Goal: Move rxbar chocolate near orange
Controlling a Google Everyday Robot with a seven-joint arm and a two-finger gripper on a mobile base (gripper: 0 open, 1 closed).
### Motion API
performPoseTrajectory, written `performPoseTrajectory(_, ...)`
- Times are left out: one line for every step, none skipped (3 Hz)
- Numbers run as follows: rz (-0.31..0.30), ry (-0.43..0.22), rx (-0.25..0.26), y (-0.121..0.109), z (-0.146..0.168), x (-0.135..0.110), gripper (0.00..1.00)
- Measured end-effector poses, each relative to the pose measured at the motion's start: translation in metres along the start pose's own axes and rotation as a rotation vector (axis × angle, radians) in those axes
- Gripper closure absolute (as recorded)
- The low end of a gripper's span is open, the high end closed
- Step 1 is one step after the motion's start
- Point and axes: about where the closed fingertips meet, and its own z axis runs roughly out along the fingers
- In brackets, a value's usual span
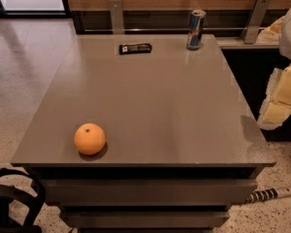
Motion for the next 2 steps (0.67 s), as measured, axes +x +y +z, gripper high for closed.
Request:
performPoseTrajectory(0.003, -0.006, 0.008, -0.002, 0.000, -0.001, 0.00)
performPoseTrajectory(0.051, -0.085, 0.098, -0.032, 0.007, -0.009, 0.00)
